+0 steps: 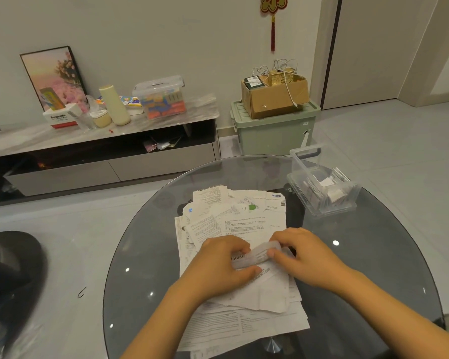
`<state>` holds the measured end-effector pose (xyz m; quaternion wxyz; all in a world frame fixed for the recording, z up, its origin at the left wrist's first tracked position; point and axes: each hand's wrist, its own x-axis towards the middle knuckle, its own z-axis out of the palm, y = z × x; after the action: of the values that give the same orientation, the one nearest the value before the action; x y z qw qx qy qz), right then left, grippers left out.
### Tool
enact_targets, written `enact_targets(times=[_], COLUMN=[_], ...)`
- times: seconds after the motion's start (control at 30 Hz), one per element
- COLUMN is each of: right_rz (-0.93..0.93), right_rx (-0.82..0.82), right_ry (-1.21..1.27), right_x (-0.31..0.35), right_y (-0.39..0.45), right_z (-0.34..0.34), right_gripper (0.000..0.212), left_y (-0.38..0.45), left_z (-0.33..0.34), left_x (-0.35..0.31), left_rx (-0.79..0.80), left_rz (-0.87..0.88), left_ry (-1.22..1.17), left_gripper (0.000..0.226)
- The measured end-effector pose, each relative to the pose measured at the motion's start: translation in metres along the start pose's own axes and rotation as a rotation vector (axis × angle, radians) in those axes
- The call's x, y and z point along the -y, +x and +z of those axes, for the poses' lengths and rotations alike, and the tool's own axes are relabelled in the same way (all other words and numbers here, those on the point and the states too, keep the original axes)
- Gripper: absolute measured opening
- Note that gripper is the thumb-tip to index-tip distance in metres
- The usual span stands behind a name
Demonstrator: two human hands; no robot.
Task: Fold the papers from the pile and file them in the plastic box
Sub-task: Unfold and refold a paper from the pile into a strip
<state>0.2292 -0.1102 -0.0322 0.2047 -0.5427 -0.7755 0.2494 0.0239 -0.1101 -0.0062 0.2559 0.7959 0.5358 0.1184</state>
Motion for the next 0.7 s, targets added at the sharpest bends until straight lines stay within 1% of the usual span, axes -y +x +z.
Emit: enact_targets(times=[0.07,0.13,0.23,0.27,0.33,0.4,0.47,0.53,0.6,0.7], right_rz=[0.021,0.046,0.080,0.094,0.128,0.159,0.178,0.194,0.210,0.225], right_rx=[-0.013,-0.031,-0.066,-0.080,-0.085,-0.094,-0.125,-0.155,-0.164,-0.153], right_ry=[0.101,0.195,0.264,0.274,0.294,0.269,0.221,0.182,0.143,0.115], right_x=[0.000,0.003,0.007,0.006,0.006,0.005,0.004,0.005,0.007,0.010], right_y=[0.000,-0.001,-0.001,0.001,0.003,0.006,0.009,0.010,0.011,0.012], right_z=[-0.002,-0.002,0.002,0.004,0.008,0.011,0.014,0.017,0.020,0.024], right_gripper=[0.018,0.011,0.014,0.017,0.032,0.046,0.056,0.063,0.069,0.079], left_y=[-0.001,-0.001,0.000,0.001,0.003,0.006,0.008,0.010,0.012,0.014], left_z=[-0.006,-0.008,-0.005,-0.003,0.001,0.004,0.008,0.012,0.016,0.017], left_x=[-0.001,-0.001,0.000,-0.001,-0.001,-0.001,0.001,0.002,0.004,0.006], left_rx=[0.011,-0.024,-0.110,-0.137,-0.172,-0.183,-0.183,-0.176,-0.171,-0.143], left_rz=[-0.025,-0.054,-0.116,-0.135,-0.163,-0.170,-0.172,-0.177,-0.178,-0.184], left_ry=[-0.015,-0.069,-0.162,-0.187,-0.212,-0.218,-0.226,-0.245,-0.248,-0.209], left_gripper=[0.026,0.019,0.025,0.029,0.043,0.066,0.089,0.103,0.110,0.109])
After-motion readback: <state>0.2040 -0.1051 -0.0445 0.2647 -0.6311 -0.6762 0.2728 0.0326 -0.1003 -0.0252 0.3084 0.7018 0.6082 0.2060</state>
